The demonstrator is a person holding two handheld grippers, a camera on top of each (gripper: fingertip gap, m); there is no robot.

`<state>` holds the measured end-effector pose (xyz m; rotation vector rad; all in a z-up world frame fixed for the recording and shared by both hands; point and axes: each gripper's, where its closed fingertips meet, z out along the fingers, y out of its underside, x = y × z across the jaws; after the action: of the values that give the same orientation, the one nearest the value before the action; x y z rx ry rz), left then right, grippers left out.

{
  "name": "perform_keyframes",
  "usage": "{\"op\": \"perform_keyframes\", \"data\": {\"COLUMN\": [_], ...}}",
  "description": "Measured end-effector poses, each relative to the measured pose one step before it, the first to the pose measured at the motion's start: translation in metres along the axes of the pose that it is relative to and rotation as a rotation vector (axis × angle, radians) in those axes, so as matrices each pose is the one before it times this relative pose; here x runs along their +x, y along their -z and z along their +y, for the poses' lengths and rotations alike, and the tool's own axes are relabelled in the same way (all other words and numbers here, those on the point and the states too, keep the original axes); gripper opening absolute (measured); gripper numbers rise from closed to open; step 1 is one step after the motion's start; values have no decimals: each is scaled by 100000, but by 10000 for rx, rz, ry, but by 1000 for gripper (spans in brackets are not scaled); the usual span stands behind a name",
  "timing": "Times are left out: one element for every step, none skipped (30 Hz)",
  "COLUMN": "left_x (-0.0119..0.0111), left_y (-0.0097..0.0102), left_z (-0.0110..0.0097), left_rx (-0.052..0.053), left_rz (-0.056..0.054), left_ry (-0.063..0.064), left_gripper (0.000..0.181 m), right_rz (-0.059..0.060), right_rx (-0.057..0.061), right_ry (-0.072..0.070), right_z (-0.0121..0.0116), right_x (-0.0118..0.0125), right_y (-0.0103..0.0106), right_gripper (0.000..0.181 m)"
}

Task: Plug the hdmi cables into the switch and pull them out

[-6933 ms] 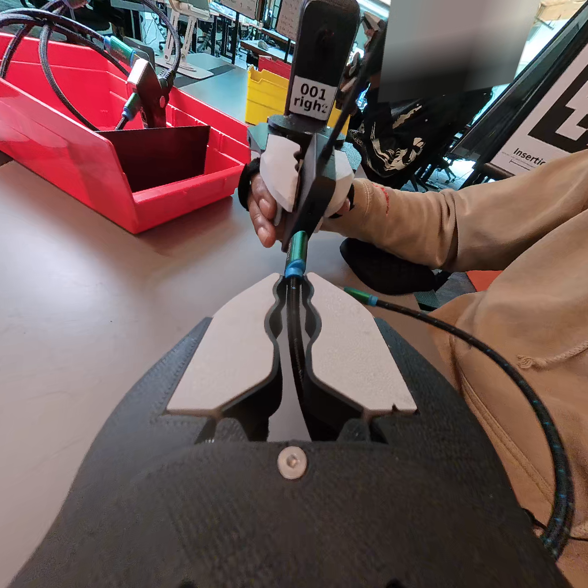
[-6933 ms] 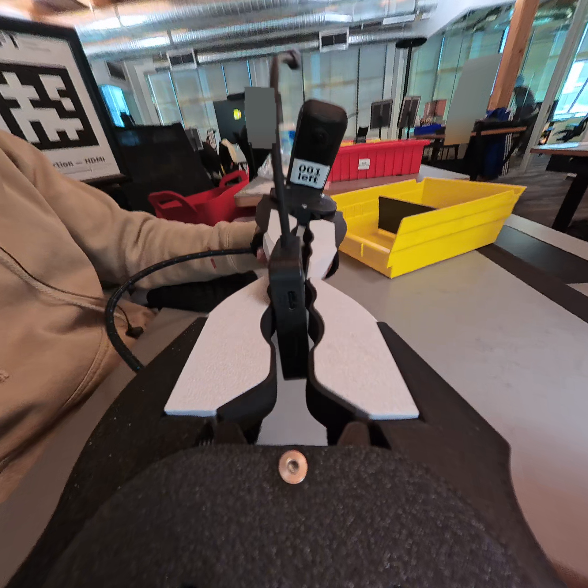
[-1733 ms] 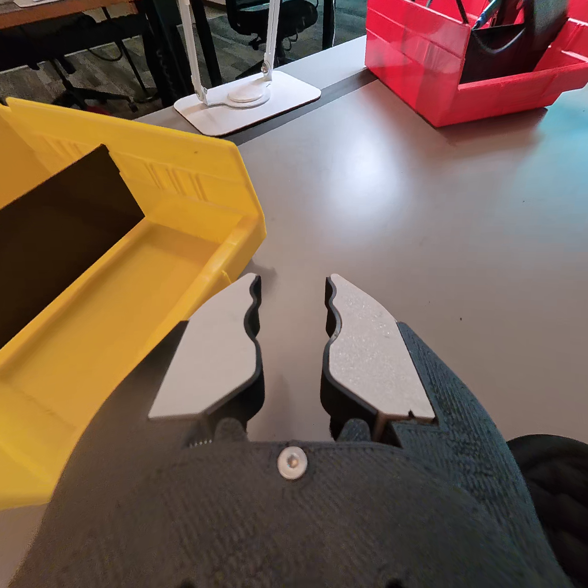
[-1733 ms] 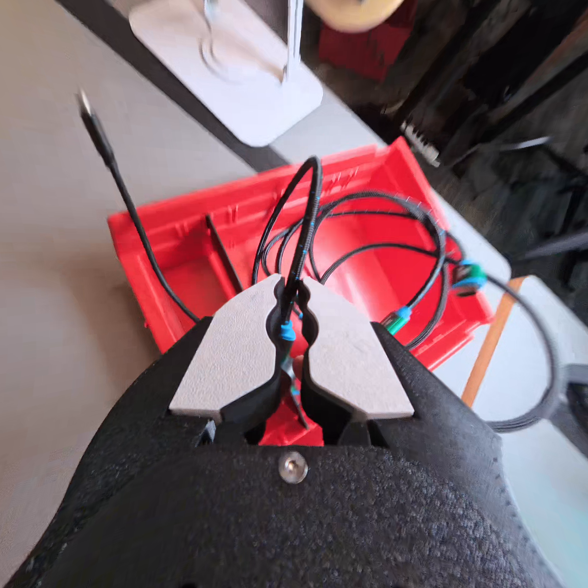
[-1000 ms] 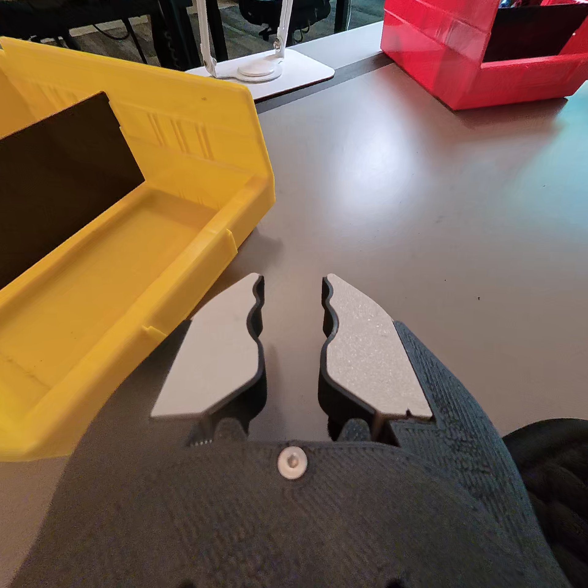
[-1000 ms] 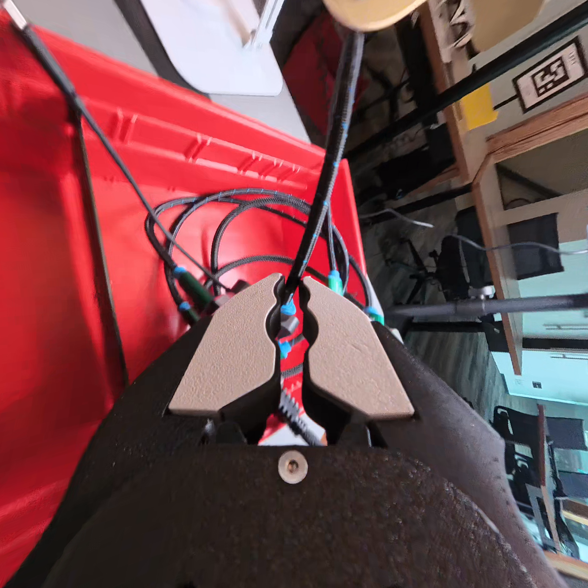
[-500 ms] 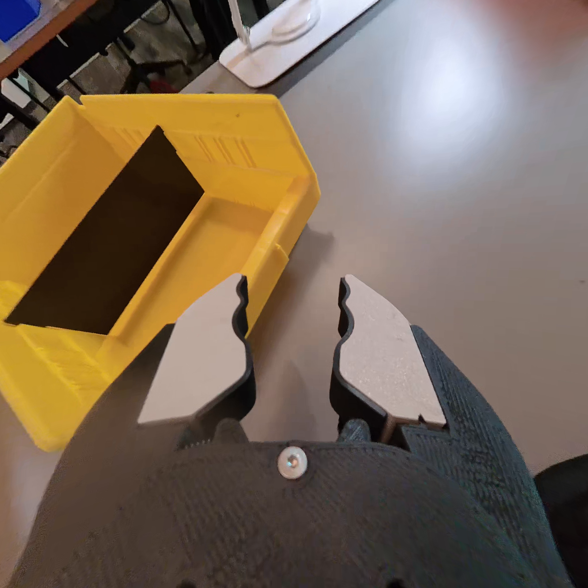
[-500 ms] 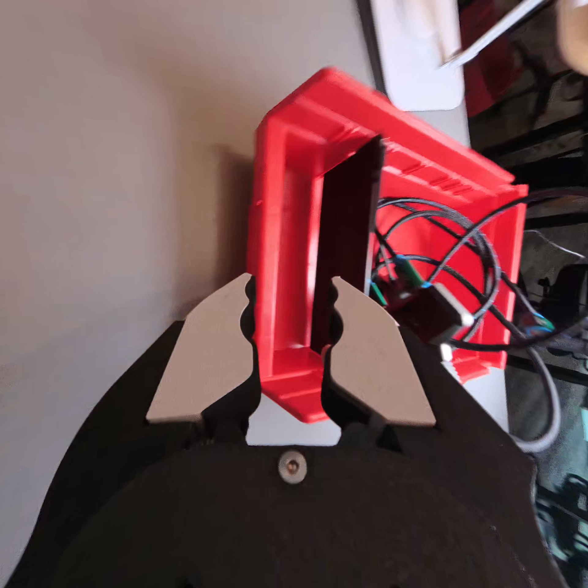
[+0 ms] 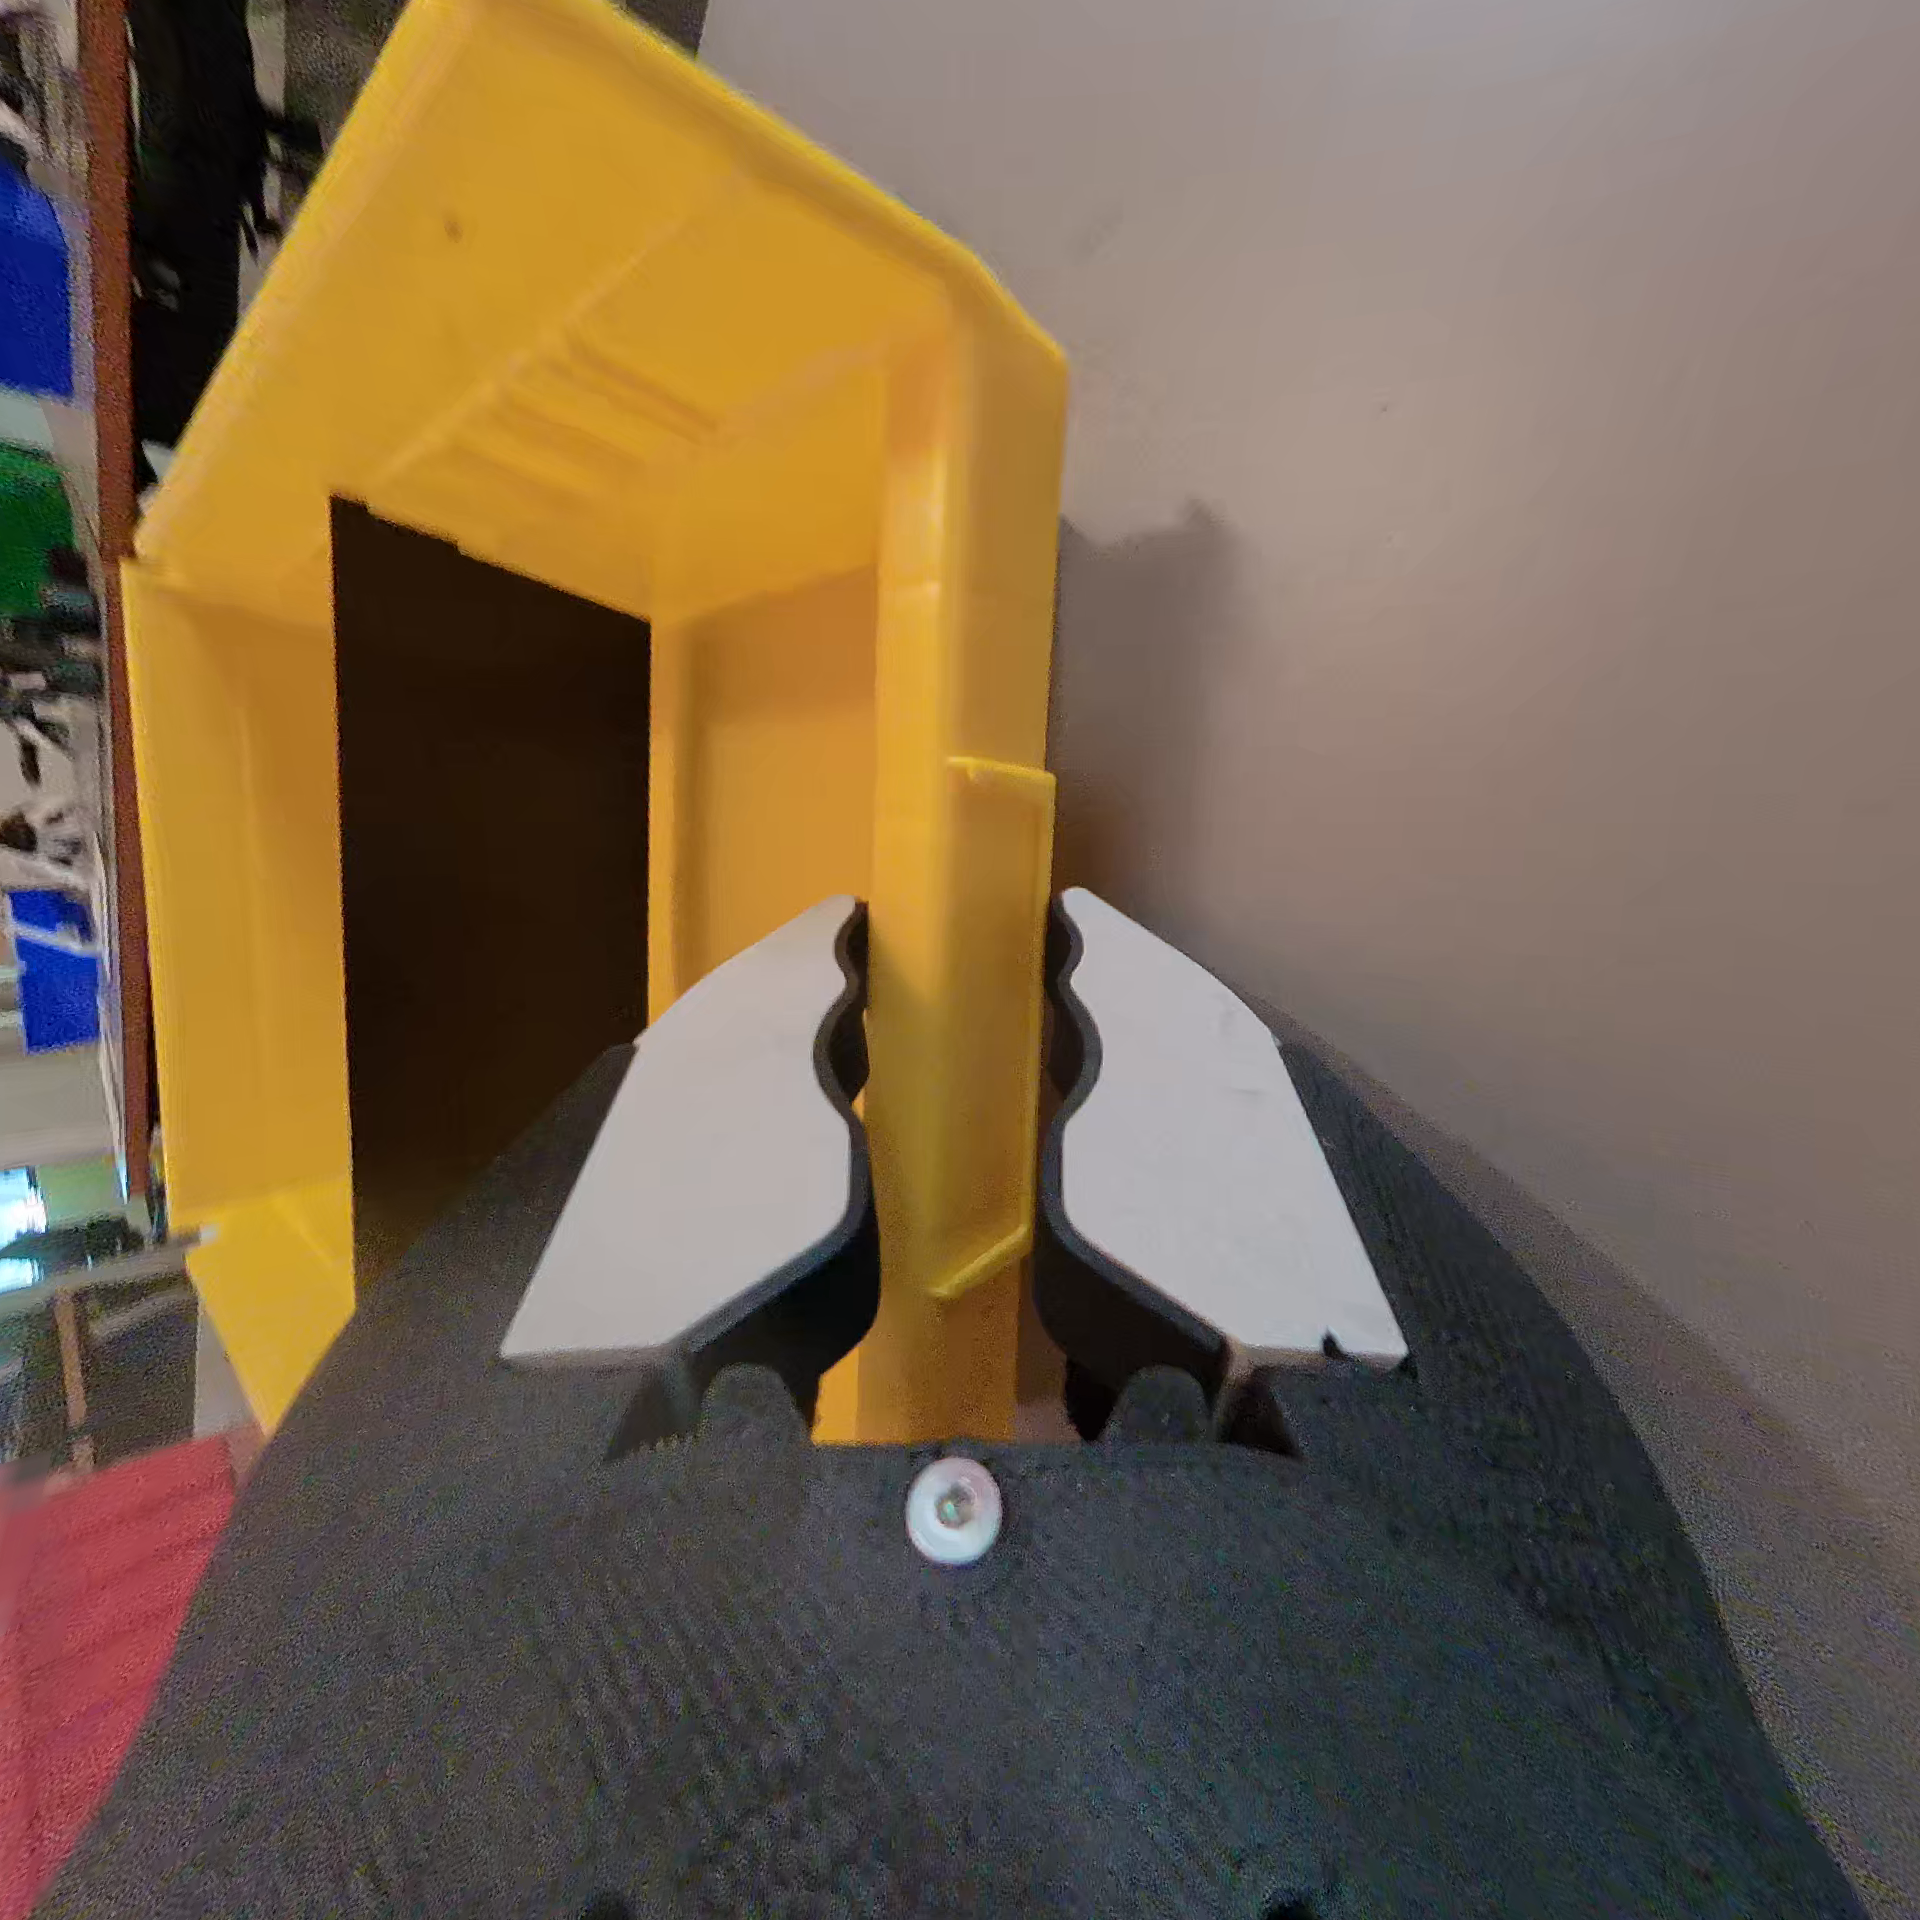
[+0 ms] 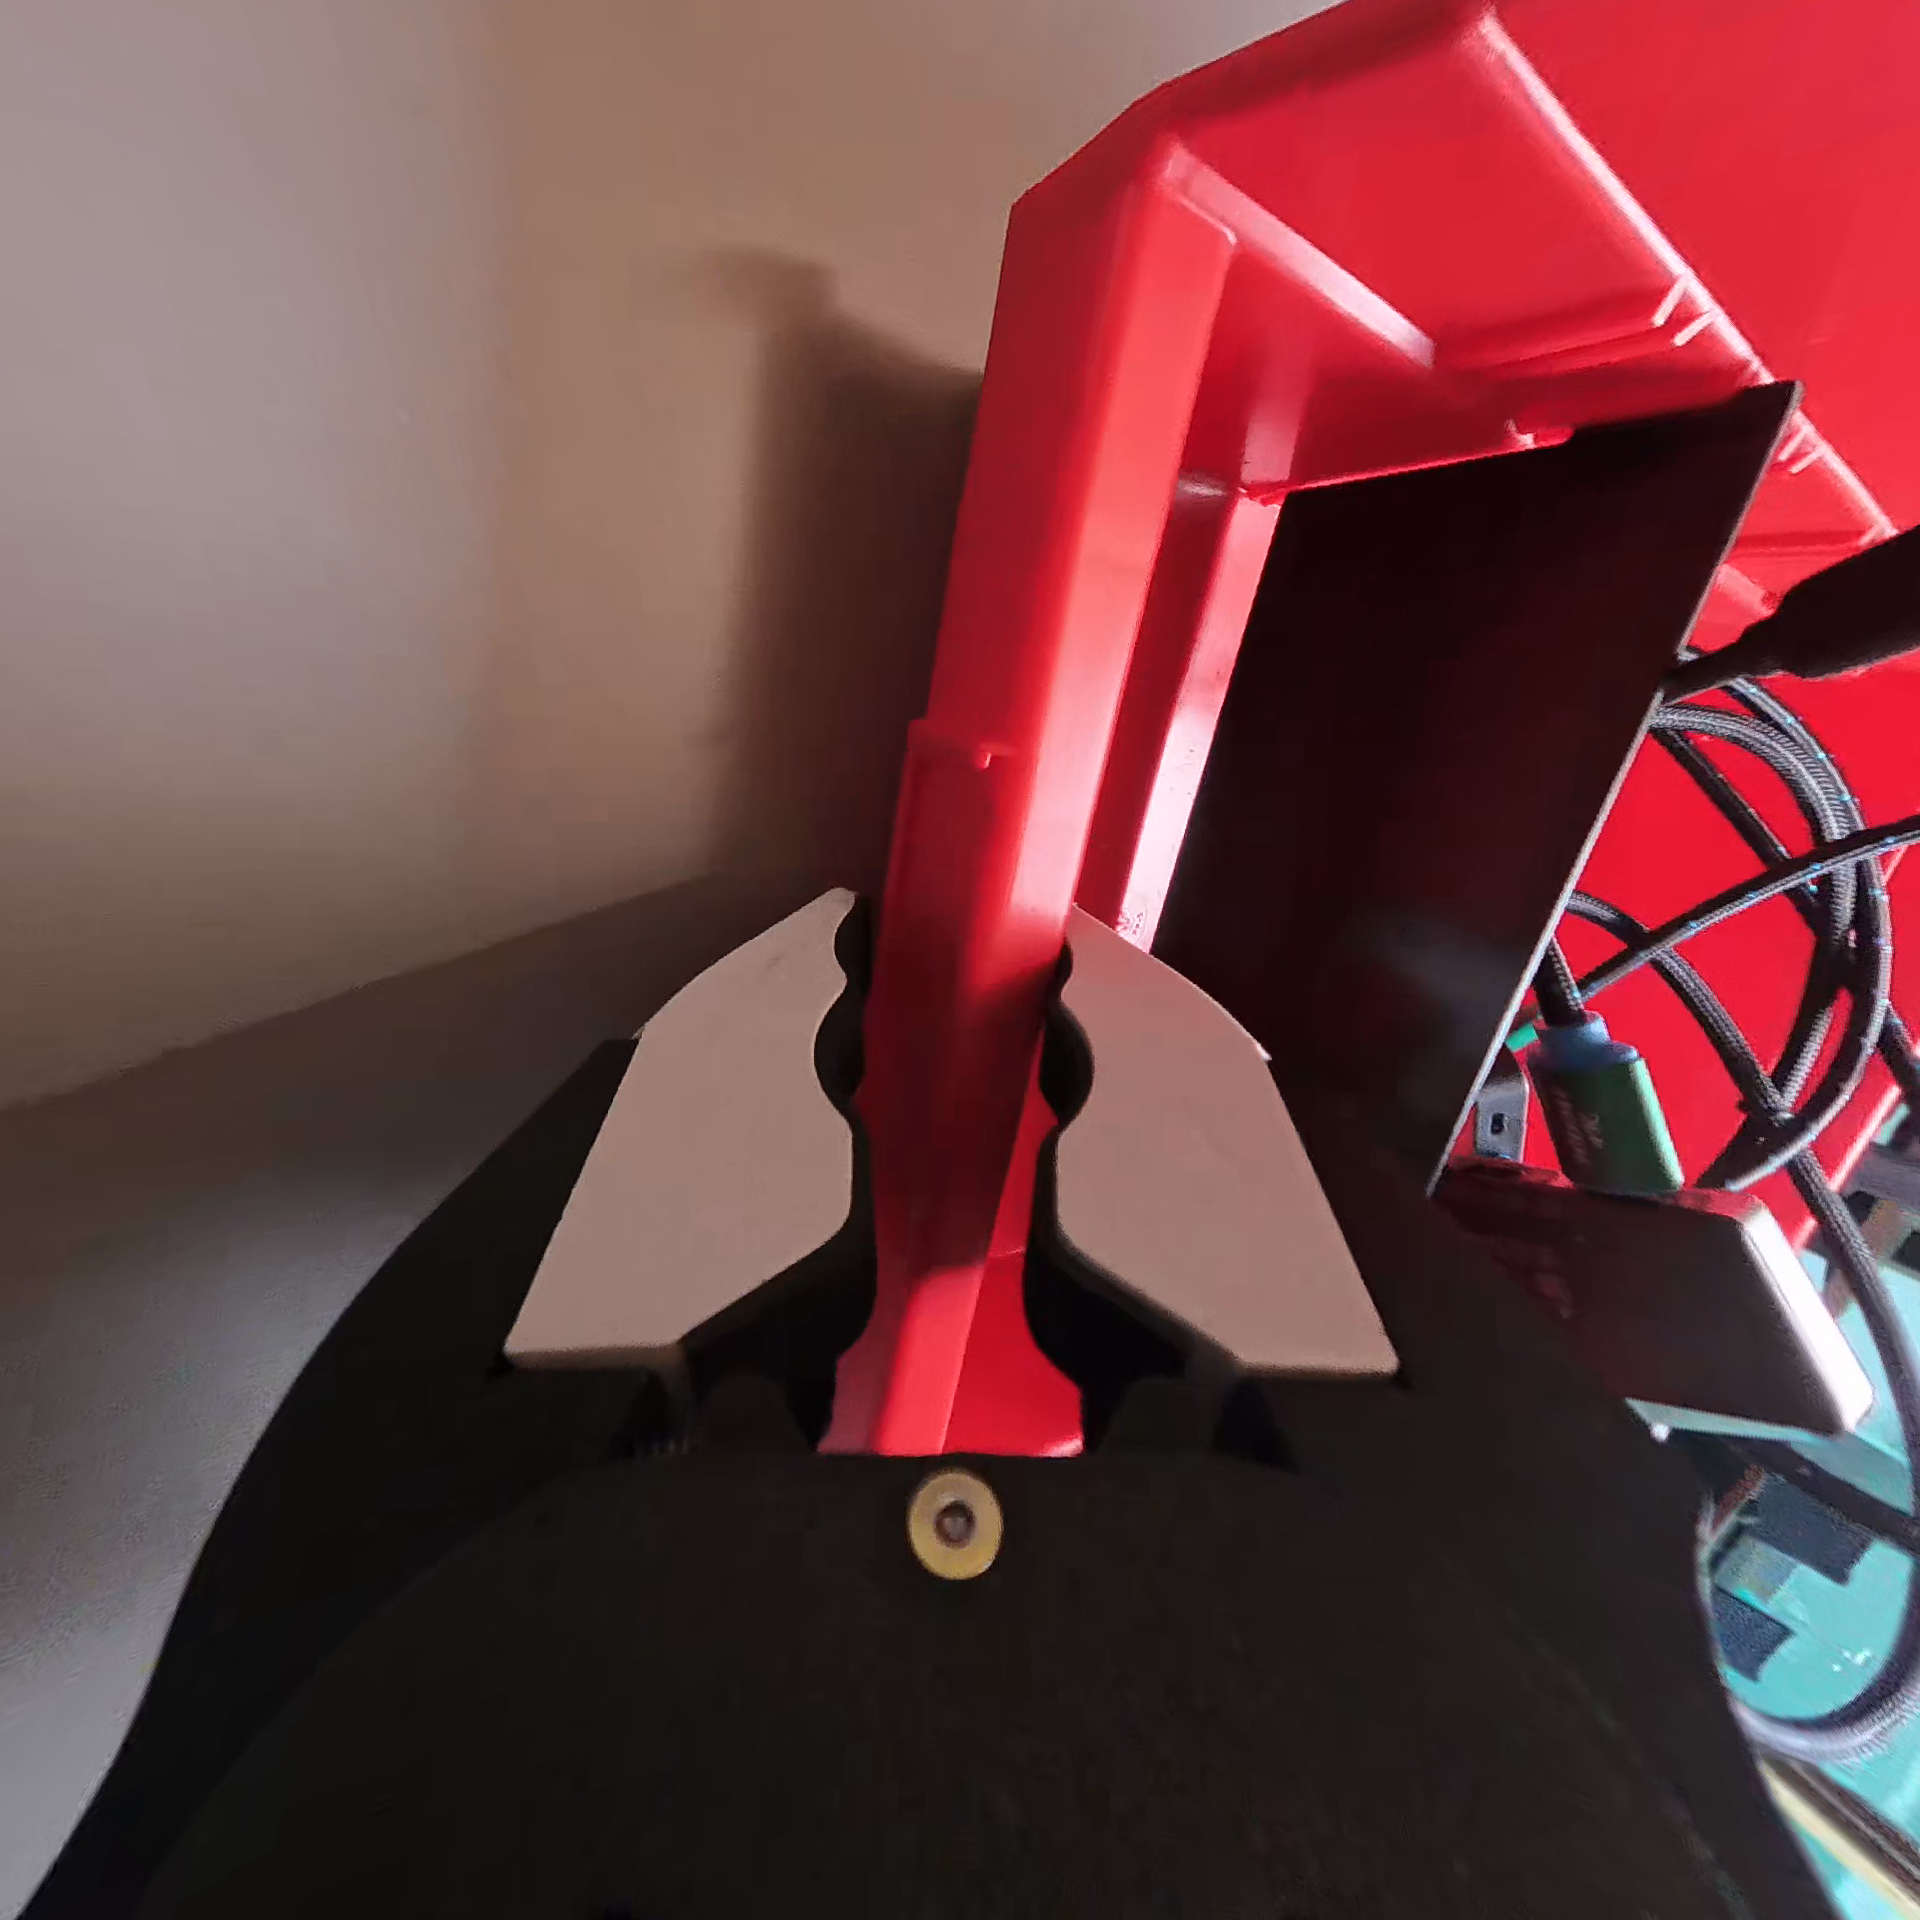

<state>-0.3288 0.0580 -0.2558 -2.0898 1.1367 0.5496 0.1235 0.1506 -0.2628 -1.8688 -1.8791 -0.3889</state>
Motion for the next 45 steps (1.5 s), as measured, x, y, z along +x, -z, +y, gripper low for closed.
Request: {"op": "perform_keyframes", "data": {"left_x": [461, 419, 524, 676, 805, 875, 852, 787, 696, 561, 408, 235, 87, -25, -97, -194, -311, -339, -238, -181, -147, -68, 135, 436, 832, 1326, 1509, 1595, 1602, 1277, 952, 534, 127, 117, 135, 105, -31, -24, 35, 13, 146, 126, -17, -166, -127], "left_y": [27, 39, 109, 131, 128, 90, -25, -139, -255, -366, -497, -583, -655, -650, -617, -536, -399, -232, 6, 300, 603, 886, 1078, 1111, 973, 761, 437, 113, -188, -422, -567, -625, -655, -688, -709, -722, -676, -622, -553, -435, -249, -16, 110, 115, 149], "left_z": [-807, -614, -715, -894, -1079, -1237, -1340, -1417, -1454, -1433, -1371, -1268, -1137, -1010, -836, -580, -344, -165, -140, -176, -332, -632, -968, -1108, -1099, -1020, -730, -378, -204, -58, 100, 108, 84, 16, -15, 44, 4, -69, 61, 179, 143, -9, 7, 34, -117], "left_rx": [317, 109, 185, 260, 297, 298, 282, 270, 260, 249, 228, 211, 199, 196, 171, 93, 21, -16, 43, 138, 277, 470, 598, 568, 490, 430, 300, 202, 266, 304, 234, 213, 164, 120, 92, 28, 33, 85, 3, -51, -15, 88, 30, -16, 73], "left_rz": [86, 40, 37, 104, 167, 180, 156, 154, 167, 168, 149, 119, 94, 85, 58, -2, -97, -148, -107, -89, -89, -48, 72, 199, 320, 470, 406, 319, 224, -20, -200, -404, -569, -453, -352, -304, -339, -266, -184, -179, -102, -117, -161, -199, -93], "left_ry": [-39, -14, -189, -156, -137, -201, -275, -290, -261, -230, -216, -212, -173, -140, -159, -190, -145, 4, 184, 377, 548, 709, 874, 1009, 1088, 1118, 1084, 905, 736, 643, 455, 310, 323, 331, 246, 110, -12, -82, -79, -79, -120, -106, -170, -266, -166], "left_gripper": [32, 32, 32, 32, 32, 32, 32, 32, 32, 32, 32, 32, 32, 32, 32, 32, 33, 34, 37, 40, 42, 40, 38, 38, 39, 41, 42, 48, 55, 59, 63, 63, 63, 64, 63, 61, 60, 59, 51, 40, 33, 32, 29, 26, 25], "right_rz": [-1, -20, -22, 10, 20, 35, 19, 10, 9, 19, 31, 52, 86, 158, 238, 283, 228, 151, 64, 53, 167, 363, 486, 595, 742, 768, 821, 941, 761, 398, 203, 60, 56, 110, 163, 202, 177, 126, 127, 35, 125, 189, 250, 121, 28], "right_rx": [85, 140, 160, 147, 97, 133, 176, 169, 149, 112, 68, 51, 55, 70, 92, 135, 287, 558, 652, 677, 718, 658, 594, 499, 383, 320, 330, 296, 174, -70, -303, -353, -265, -153, -115, -146, -285, -209, -48, 22, 18, 11, -11, 57, 214], "right_ry": [116, 128, 147, 196, 199, 252, 250, 193, 179, 177, 159, 126, 115, 118, 104, 50, -116, -394, -568, -685, -842, -943, -1083, -1245, -1392, -1421, -1296, -1024, -672, -378, -218, -101, -28, -32, -57, -47, -1, 23, 20, -15, -17, -27, -53, -118, -116], "right_z": [24, -57, -146, -239, -323, -478, -614, -705, -739, -724, -686, -644, -621, -616, -606, -626, -757, -1050, -1074, -964, -861, -583, -264, 94, 447, 643, 678, 732, 748, 835, 853, 665, 368, 102, 43, 155, 393, 289, 88, -39, 1, 17, 15, -98, -264], "right_x": [-402, -542, -673, -756, -832, -866, -882, -853, -838, -804, -740, -706, -682, -610, -541, -472, -483, -439, -368, -249, 10, 439, 797, 1188, 1620, 1820, 1951, 2040, 1532, 716, 160, -226, -266, -154, 13, 135, 145, 76, 102, 26, 156, 244, 337, 256, 210], "right_y": [255, 326, 364, 428, 453, 461, 450, 443, 422, 396, 403, 407, 392, 416, 462, 548, 725, 1019, 1226, 1372, 1457, 1495, 1490, 1401, 1256, 1060, 798, 480, 92, -315, -658, -833, -839, -771, -701, -658, -593, -382, -169, -14, -9, -13, -18, 83, 186], "right_gripper": [30, 30, 30, 30, 30, 30, 30, 30, 30, 30, 31, 31, 31, 31, 32, 33, 34, 33, 34, 32, 31, 30, 29, 28, 27, 27, 28, 30, 37, 41, 46, 50, 52, 51, 50, 47, 46, 43, 40, 37, 32, 23, 19, 12, 4]}}
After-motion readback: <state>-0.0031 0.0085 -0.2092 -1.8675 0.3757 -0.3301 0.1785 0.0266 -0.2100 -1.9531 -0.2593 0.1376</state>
